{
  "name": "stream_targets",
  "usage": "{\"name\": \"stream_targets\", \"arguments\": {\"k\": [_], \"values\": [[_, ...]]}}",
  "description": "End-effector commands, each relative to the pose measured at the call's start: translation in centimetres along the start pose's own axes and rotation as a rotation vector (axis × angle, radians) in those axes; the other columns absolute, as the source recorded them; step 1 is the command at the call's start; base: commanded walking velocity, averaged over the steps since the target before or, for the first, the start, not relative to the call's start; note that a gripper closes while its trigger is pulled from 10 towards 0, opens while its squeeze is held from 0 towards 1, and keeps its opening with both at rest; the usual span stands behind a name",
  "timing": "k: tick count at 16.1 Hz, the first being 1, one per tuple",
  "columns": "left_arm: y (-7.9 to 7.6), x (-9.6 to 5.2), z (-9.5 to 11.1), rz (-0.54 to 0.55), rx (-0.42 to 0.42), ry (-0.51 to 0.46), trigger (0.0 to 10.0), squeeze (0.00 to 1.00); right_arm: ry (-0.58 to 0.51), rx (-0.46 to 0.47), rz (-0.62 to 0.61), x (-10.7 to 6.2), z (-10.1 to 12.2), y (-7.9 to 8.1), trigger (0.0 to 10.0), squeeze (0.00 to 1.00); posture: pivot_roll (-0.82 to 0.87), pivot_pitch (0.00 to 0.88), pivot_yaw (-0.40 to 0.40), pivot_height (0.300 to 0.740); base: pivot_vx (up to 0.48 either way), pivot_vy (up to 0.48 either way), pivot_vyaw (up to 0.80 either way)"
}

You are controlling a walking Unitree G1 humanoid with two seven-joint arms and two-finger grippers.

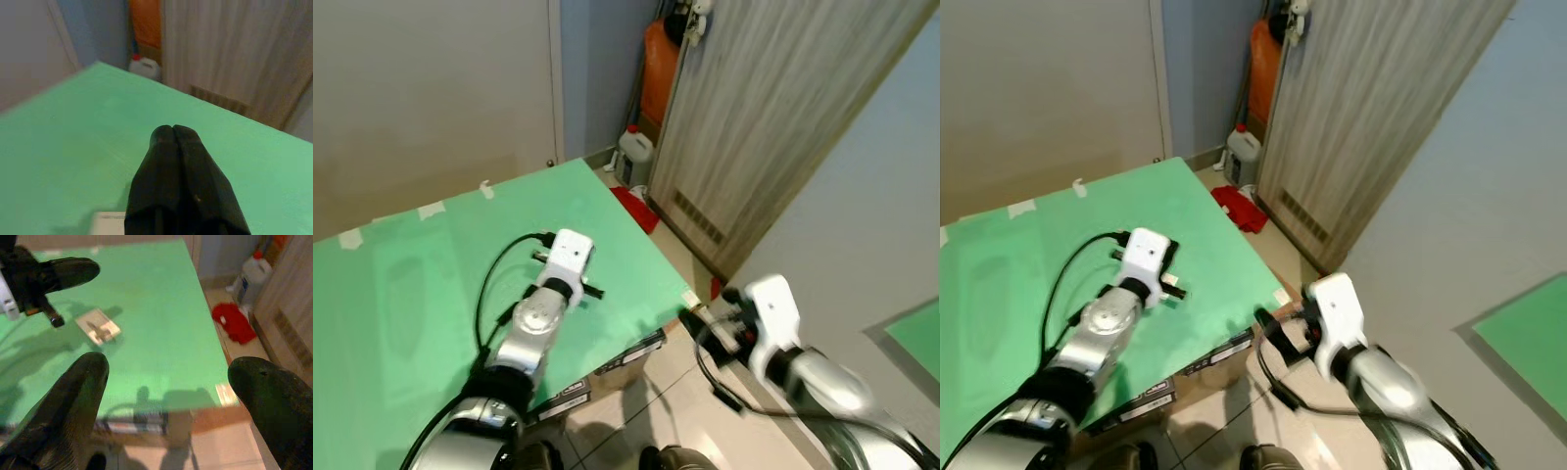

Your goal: Hang keys on a hook

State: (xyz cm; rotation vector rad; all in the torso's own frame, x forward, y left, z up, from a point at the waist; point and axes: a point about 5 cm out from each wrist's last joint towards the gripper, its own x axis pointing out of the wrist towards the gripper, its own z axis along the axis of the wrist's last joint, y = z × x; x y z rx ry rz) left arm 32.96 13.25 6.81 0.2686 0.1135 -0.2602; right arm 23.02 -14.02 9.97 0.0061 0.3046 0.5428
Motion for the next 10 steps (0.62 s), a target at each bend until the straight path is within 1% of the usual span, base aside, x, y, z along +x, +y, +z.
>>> {"name": "stream_targets", "arguments": {"k": [1, 2, 3, 4, 5, 6, 7, 8, 9, 10], "values": [[0.5, -0.4, 0.8, 0.049, 0.014, -0.050, 10.0, 0.00, -0.020, -0.019, -0.024, 0.7, 0.3, -0.4, 10.0, 0.00, -0.08, 0.019, -0.078, 0.740, 0.000, 0.000, 0.00], [1.6, -1.3, 1.7, 0.119, 0.006, -0.093, 10.0, 0.00, -0.060, -0.026, -0.031, 2.5, 1.0, -0.6, 10.0, 0.00, -0.02, 0.000, -0.070, 0.740, 0.000, 0.000, 0.00], [2.0, -1.9, 2.3, 0.144, -0.008, -0.117, 10.0, 0.00, -0.080, -0.023, -0.035, 3.5, 1.4, -0.6, 10.0, 0.00, 0.00, 0.000, -0.067, 0.740, 0.000, 0.000, 0.00], [2.2, -2.6, 2.7, 0.145, -0.013, -0.124, 10.0, 0.00, -0.095, -0.021, -0.030, 4.4, 1.7, -0.4, 10.0, 0.00, 0.03, 0.000, -0.066, 0.740, 0.000, 0.000, 0.00], [2.7, -3.6, 2.9, 0.166, -0.028, -0.125, 10.0, 0.00, -0.117, -0.018, -0.016, 5.6, 2.1, 0.0, 10.0, 0.00, 0.08, 0.000, -0.071, 0.740, 0.000, 0.000, 0.00], [2.9, -3.9, 2.9, 0.176, -0.031, -0.123, 10.0, 0.00, -0.122, -0.017, -0.013, 5.9, 2.2, 0.1, 10.0, 0.00, 0.08, 0.000, -0.071, 0.740, 0.000, 0.000, 0.00], [3.3, -4.9, 2.6, 0.209, -0.047, -0.108, 10.0, 0.00, -0.131, -0.014, -0.004, 6.5, 2.4, 0.3, 10.0, 0.00, 0.11, 0.000, -0.079, 0.740, 0.000, 0.000, 0.00], [3.7, -6.3, 2.1, 0.282, -0.120, -0.082, 10.0, 0.00, -0.137, -0.011, 0.006, 7.2, 2.6, 0.5, 10.0, 0.00, 0.14, 0.000, -0.093, 0.740, 0.000, 0.000, 0.00], [3.5, -8.2, 2.5, 0.325, -0.119, -0.098, 10.0, 0.00, -0.145, -0.012, 0.018, 7.7, 2.7, 0.6, 10.0, 0.00, 0.15, 0.000, -0.100, 0.740, 0.000, 0.000, 0.00], [3.2, -9.7, 3.4, 0.341, -0.096, -0.135, 10.0, 0.00, -0.148, -0.014, 0.022, 8.0, 2.7, 0.6, 10.0, 0.00, 0.17, 0.000, -0.120, 0.740, 0.000, 0.000, 0.00]]}}
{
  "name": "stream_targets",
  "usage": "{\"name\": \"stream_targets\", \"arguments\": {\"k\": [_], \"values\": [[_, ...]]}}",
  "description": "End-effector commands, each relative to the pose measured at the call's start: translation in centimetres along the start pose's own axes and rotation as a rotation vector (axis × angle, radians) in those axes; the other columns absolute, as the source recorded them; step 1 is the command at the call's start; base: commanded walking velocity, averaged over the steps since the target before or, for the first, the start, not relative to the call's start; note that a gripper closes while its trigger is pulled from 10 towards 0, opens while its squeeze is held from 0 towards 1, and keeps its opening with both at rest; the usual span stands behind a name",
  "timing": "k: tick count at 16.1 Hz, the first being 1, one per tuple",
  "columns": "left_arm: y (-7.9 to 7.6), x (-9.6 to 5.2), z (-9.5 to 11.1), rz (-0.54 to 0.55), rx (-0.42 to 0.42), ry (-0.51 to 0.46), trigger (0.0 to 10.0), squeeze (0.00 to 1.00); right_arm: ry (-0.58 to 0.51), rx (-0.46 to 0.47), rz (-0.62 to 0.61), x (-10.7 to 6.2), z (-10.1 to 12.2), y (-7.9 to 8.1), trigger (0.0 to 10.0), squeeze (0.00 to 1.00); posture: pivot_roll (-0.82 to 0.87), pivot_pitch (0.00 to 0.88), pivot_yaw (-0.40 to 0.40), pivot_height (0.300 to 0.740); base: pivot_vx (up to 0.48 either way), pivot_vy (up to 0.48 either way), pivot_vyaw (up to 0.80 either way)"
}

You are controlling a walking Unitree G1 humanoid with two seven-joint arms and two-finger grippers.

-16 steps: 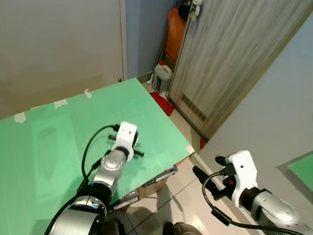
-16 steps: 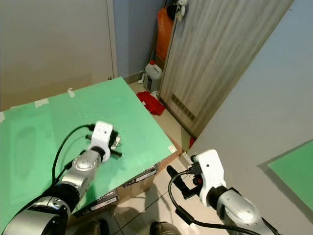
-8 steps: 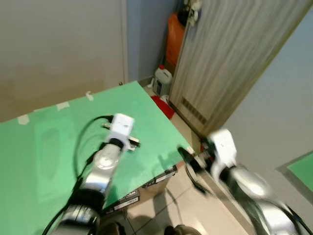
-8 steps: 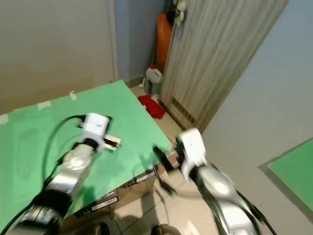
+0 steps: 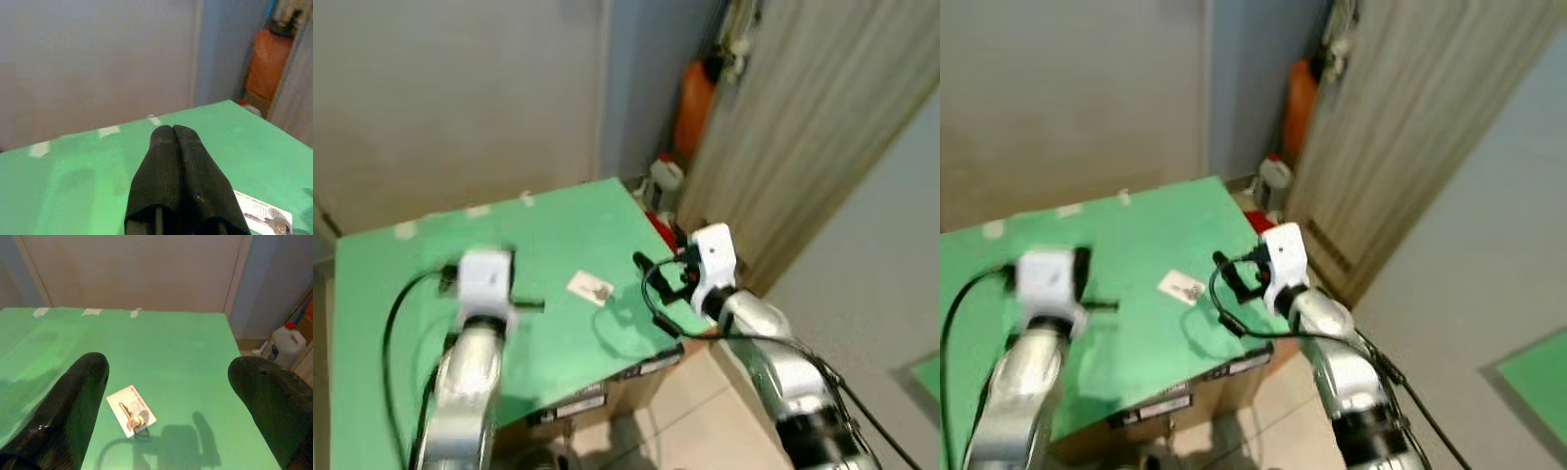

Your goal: Hang keys on a hook

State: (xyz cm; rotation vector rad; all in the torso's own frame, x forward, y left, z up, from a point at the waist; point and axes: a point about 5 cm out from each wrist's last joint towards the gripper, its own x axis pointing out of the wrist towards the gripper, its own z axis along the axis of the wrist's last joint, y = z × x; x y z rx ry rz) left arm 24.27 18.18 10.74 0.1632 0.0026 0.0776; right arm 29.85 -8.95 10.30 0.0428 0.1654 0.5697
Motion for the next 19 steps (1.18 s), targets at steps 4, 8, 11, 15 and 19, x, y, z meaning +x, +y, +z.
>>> {"name": "stream_targets", "arguments": {"k": [4, 8, 11, 15, 19], "values": [[0.3, -0.2, 1.7, 0.033, 0.012, -0.028, 10.0, 0.00, -0.006, -0.008, 0.028, 0.8, -0.2, 0.1, 10.0, 0.00, 0.22, 0.000, -0.160, 0.740, 0.000, 0.000, 0.00], [0.4, -0.5, 2.0, 0.050, 0.027, 0.007, 10.0, 0.00, -0.009, -0.009, 0.065, 1.5, -0.5, 0.6, 10.0, 0.00, 0.24, 0.000, -0.176, 0.740, 0.000, 0.000, 0.00], [0.6, -0.1, 1.8, 0.067, 0.033, 0.032, 10.0, 0.00, -0.011, -0.013, 0.074, 1.5, -0.7, 0.8, 10.0, 0.00, 0.23, 0.000, -0.173, 0.740, 0.190, -0.400, 0.00], [0.5, 0.3, 2.1, 0.069, 0.030, 0.034, 10.0, 0.00, -0.013, -0.024, 0.072, 1.6, -0.8, 0.9, 10.0, 0.00, 0.22, 0.000, -0.162, 0.740, 0.323, -0.278, 0.60], [0.5, 0.3, 2.1, 0.073, 0.027, 0.044, 10.0, 0.00, -0.014, -0.012, 0.068, 1.6, -0.9, 0.8, 10.0, 0.00, 0.22, 0.000, -0.162, 0.740, 0.000, 0.000, 0.00]]}}
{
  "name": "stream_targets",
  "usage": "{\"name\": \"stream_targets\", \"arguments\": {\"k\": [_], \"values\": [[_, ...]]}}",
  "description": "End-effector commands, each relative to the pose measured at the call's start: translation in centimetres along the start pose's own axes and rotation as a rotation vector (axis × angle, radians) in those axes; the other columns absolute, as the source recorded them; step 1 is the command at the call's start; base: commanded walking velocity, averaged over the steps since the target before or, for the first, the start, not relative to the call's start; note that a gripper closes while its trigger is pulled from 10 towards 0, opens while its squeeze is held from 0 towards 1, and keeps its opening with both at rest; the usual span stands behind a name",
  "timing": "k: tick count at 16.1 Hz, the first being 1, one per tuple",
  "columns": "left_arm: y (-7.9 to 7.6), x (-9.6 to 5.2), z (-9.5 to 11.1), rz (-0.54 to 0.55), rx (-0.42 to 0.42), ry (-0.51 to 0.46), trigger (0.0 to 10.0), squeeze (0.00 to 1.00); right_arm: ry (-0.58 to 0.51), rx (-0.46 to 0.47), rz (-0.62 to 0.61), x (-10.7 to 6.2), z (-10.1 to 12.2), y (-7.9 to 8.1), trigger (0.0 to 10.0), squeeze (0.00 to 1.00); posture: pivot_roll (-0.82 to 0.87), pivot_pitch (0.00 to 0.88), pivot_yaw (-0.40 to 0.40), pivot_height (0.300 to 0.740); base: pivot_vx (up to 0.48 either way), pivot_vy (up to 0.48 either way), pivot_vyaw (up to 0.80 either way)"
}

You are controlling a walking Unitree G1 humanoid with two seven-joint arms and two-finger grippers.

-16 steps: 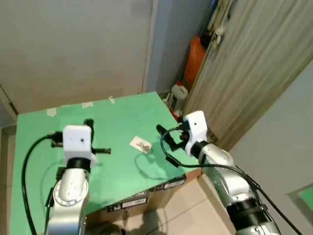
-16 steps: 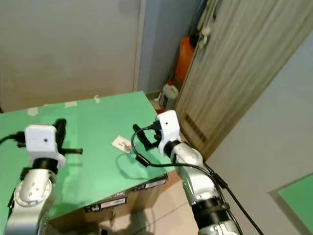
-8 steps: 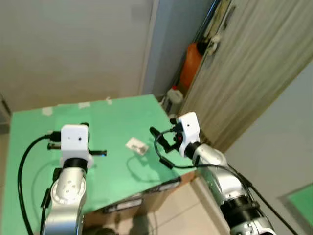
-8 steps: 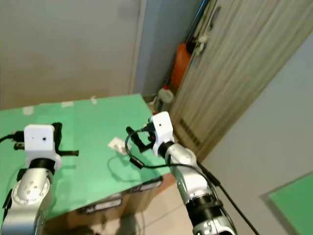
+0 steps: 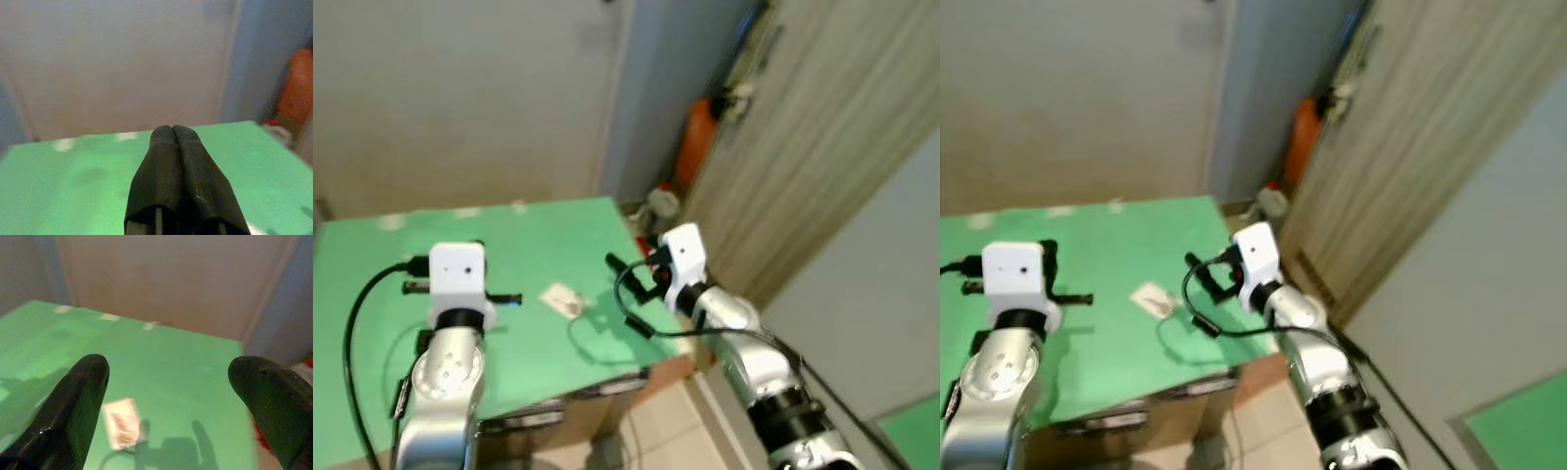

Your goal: Hang keys on a hook

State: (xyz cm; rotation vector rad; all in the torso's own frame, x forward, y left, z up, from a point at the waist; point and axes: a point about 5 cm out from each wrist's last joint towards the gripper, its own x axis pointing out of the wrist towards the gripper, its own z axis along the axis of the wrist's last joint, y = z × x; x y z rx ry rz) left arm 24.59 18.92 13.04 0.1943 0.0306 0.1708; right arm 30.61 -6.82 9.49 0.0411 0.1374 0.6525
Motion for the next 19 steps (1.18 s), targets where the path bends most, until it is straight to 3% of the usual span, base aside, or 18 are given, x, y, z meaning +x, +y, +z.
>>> {"name": "stream_targets", "arguments": {"k": [1, 6, 10, 14, 16, 19], "values": [[-0.6, -0.1, -0.1, -0.016, 0.002, 0.015, 10.0, 0.00, 0.011, -0.001, -0.012, -0.4, -0.3, -0.5, 10.0, 0.00, 0.22, 0.000, -0.160, 0.740, 0.000, 0.000, 0.00], [-0.6, 0.5, -0.4, -0.017, 0.019, 0.039, 10.0, 0.00, 0.015, -0.010, -0.018, -0.5, -0.5, -0.5, 10.0, 0.00, 0.21, 0.000, -0.154, 0.740, 0.000, -0.171, 0.29], [0.0, 1.1, -0.6, 0.019, 0.029, 0.060, 10.0, 0.00, 0.018, -0.002, -0.022, -0.7, -0.6, -0.8, 10.0, 0.00, 0.20, 0.000, -0.152, 0.740, 0.313, -0.358, 0.00], [0.1, 1.2, -0.7, 0.007, 0.029, 0.049, 10.0, 0.00, -0.021, 0.001, -0.037, -0.9, -0.3, -0.8, 10.0, 0.00, 0.20, 0.000, -0.152, 0.740, 0.157, 0.000, 0.00], [1.5, 0.9, -1.5, 0.038, 0.124, -0.053, 10.0, 0.00, -0.115, -0.098, -0.114, -1.1, 0.8, -1.6, 10.0, 0.00, 0.20, 0.000, -0.151, 0.740, 0.000, 0.000, 0.00], [2.8, 0.7, -3.9, 0.065, 0.224, -0.047, 10.0, 0.00, -0.130, -0.068, -0.177, -1.2, 0.5, -2.5, 10.0, 0.00, 0.20, 0.000, -0.157, 0.740, 0.000, 0.000, 0.00]]}}
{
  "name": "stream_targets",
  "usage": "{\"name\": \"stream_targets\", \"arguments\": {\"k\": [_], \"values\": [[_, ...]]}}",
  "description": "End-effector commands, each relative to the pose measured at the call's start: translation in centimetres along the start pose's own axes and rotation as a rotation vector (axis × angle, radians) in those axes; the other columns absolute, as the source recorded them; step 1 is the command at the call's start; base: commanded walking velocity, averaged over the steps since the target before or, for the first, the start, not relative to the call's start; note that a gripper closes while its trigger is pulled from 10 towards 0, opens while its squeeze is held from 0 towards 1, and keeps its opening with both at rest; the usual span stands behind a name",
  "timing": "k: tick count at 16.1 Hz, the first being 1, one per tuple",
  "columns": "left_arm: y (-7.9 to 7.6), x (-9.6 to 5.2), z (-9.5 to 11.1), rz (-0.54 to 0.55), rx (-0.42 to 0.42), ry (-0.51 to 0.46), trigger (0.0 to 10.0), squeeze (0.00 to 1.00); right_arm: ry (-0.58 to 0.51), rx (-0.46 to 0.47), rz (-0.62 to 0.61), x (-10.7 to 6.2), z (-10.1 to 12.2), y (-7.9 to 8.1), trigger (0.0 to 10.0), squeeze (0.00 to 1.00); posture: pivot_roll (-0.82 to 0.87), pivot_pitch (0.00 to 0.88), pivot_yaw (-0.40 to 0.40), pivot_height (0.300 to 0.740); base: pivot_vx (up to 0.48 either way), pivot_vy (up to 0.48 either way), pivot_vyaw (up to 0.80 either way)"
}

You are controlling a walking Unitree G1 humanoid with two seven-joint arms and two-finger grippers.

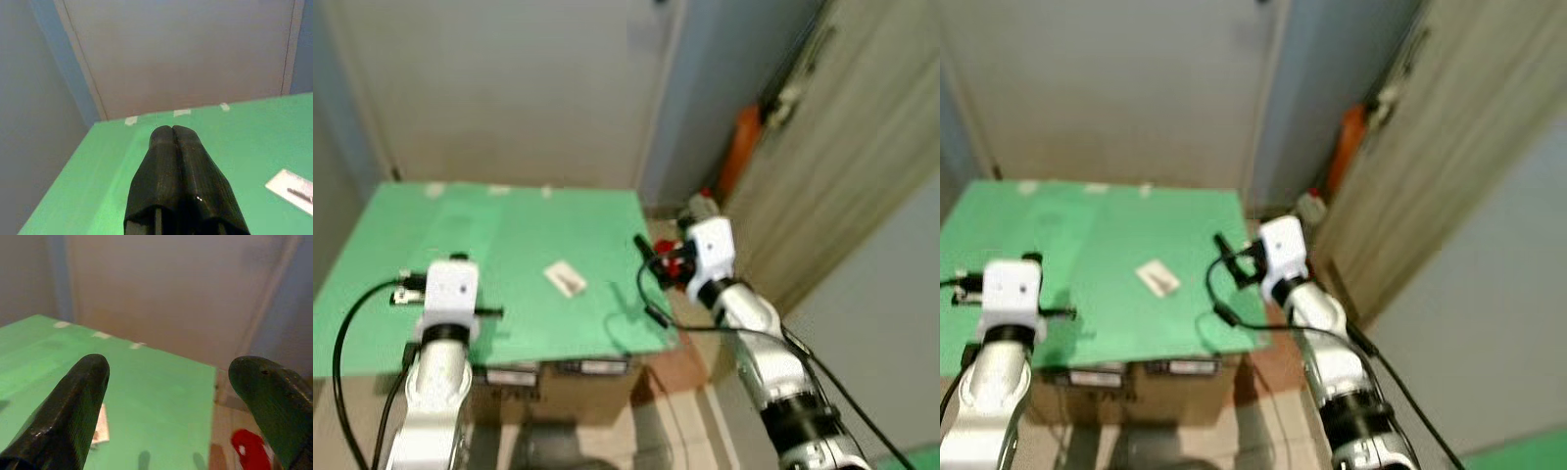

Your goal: Hang keys on a hook

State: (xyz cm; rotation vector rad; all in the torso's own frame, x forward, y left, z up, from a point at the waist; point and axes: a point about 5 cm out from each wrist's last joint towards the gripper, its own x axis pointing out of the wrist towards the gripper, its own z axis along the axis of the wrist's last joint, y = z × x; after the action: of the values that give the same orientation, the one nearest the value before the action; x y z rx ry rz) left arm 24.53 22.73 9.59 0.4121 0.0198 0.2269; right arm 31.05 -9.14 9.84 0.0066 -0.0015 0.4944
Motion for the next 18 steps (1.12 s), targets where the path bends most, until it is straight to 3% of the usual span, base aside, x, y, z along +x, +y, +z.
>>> {"name": "stream_targets", "arguments": {"k": [1, 4, 6, 7, 18], "values": [[-0.4, 0.3, -0.3, -0.021, 0.041, -0.010, 10.0, 0.00, -0.005, -0.002, -0.036, 0.0, -0.1, -0.6, 10.0, 0.00, 0.20, 0.000, -0.156, 0.740, 0.000, 0.000, 0.00], [-1.3, 0.8, -0.4, -0.082, 0.066, -0.037, 10.0, 0.00, -0.036, -0.016, -0.077, 0.0, -0.1, -0.9, 10.0, 0.00, 0.18, 0.000, -0.150, 0.740, 0.000, 0.000, 0.00], [-2.0, 0.9, -0.4, -0.104, 0.003, -0.032, 10.0, 0.00, -0.028, -0.017, -0.081, -0.2, -0.4, -0.8, 10.0, 0.00, 0.18, 0.000, -0.146, 0.740, 0.000, 0.000, 0.00], [-2.3, 1.0, -0.4, -0.115, -0.028, -0.025, 10.0, 1.00, -0.023, -0.020, -0.080, -0.3, -0.6, -0.8, 10.0, 0.00, 0.17, 0.000, -0.143, 0.740, 0.000, 0.000, 0.00], [-3.2, 2.3, -0.8, -0.178, -0.031, -0.013, 10.0, 1.00, 0.019, -0.033, -0.095, -1.2, -1.4, -1.4, 10.0, 0.00, 0.13, 0.000, -0.117, 0.740, 0.000, 0.000, 0.00]]}}
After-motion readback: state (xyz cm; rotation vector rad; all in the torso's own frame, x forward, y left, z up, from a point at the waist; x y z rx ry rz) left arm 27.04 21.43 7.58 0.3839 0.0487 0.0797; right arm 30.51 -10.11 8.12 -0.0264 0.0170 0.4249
